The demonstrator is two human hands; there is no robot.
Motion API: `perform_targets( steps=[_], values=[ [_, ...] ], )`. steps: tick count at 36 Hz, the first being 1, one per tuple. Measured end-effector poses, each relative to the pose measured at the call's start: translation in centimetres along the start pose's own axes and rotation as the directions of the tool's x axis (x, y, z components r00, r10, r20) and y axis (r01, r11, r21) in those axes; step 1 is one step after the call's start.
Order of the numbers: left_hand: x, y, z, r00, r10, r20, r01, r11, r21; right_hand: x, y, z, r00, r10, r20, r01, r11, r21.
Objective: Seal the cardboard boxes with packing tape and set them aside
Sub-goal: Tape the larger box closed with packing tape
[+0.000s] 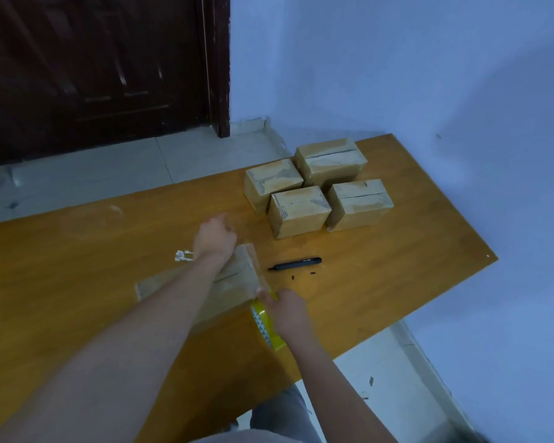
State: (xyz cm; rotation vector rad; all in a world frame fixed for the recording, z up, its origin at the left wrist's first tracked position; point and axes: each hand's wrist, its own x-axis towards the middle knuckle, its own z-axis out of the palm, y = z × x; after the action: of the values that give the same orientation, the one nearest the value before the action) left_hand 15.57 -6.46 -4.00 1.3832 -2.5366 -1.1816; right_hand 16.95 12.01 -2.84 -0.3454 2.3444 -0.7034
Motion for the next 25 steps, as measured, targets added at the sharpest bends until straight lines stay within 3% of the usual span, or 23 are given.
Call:
perform_targets(
  steps=[2, 4, 7, 10, 14, 18, 22, 25],
  values=[
    [-0.9, -0.1, -0.2, 0.947, 0.239, -0.216, -0.262, 0.962, -0.083, 0.4, -0.1, 0.6, 1.0, -0.029, 0.0, 0.029, 0.998, 0.059],
    [-1.6, -0.3, -1.0, 0.856, 0.399, -0.327, -0.433, 0.901, -0.033, 0.6, -0.7, 1.2, 0.999, -0.049, -0.015, 0.051, 0.984, 0.171],
    [-3.0, -1.7, -1.5, 0.819, 0.492, -0.296, -0.49, 0.867, 0.087, 0.6, -1.3, 1.5, 0.996, -0.075, 0.056, 0.036, 0.862, 0.505],
    [-5.1, -3.8, -0.6, 0.83, 0.548, -0.102, -0.509, 0.819, 0.264, 0.6, -0.7, 1.4, 0.97, -0.188, 0.156, 0.045, 0.764, 0.644],
    [-7.2, -6.1, 0.7, 0.861, 0.503, 0.075, -0.495, 0.793, 0.355, 1.0, 1.2, 2.4, 0.951, -0.286, 0.118, 0.158, 0.776, 0.611],
    [-8.0, -6.1, 0.6, 0.881, 0.447, 0.153, -0.471, 0.805, 0.361, 1.6, 2.0, 3.5, 0.959, -0.281, 0.018, 0.25, 0.88, 0.403],
    [-8.1, -6.3, 1.2, 0.854, 0.488, 0.179, -0.505, 0.695, 0.512, 1.8, 2.9, 5.0, 0.985, -0.171, 0.038, 0.17, 0.985, 0.027],
    [-8.3, -6.7, 1.7, 0.842, 0.518, 0.151, -0.503, 0.655, 0.564, 1.1, 3.7, 6.2, 0.988, -0.155, 0.021, 0.155, 0.988, 0.029]
  ],
)
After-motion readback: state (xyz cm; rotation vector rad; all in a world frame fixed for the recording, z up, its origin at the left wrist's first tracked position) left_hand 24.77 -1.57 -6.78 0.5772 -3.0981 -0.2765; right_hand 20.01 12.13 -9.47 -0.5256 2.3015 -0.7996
